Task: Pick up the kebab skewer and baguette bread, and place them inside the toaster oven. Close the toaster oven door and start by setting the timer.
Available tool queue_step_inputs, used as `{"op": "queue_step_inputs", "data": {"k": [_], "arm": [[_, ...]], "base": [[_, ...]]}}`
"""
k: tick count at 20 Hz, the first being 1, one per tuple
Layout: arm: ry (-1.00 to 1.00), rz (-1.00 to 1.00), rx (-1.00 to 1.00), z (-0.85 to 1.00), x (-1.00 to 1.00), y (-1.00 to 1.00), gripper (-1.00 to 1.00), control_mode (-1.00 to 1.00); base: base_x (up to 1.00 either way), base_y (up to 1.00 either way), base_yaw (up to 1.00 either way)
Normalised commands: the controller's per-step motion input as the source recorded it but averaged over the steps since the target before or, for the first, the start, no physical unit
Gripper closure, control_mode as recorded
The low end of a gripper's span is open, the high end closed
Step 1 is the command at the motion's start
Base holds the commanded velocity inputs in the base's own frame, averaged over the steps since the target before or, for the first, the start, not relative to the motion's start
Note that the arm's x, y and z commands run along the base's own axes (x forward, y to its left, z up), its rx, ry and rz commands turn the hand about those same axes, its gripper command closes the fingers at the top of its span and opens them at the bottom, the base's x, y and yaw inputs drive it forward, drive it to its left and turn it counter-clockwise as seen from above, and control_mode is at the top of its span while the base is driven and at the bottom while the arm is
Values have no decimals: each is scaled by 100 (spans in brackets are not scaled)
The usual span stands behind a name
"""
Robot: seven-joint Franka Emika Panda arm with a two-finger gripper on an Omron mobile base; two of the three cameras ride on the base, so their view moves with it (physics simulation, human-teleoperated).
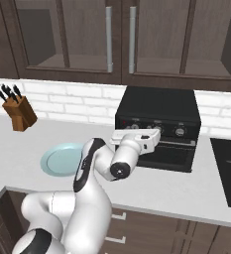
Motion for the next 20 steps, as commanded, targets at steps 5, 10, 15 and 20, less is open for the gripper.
{"op": "queue_step_inputs", "data": {"k": [5, 10, 15, 20], "arm": [[0, 0, -3, -2, 16, 0, -100, -100], [0, 0, -3, 0, 13, -7, -100, -100], [0, 0, -3, -5, 0, -8, -100, -100], [0, 0, -1, -9, 1, 0, -100, -100]], "base": [[0, 0, 0], [0, 0, 0], [0, 0, 0], [0, 0, 0]]}}
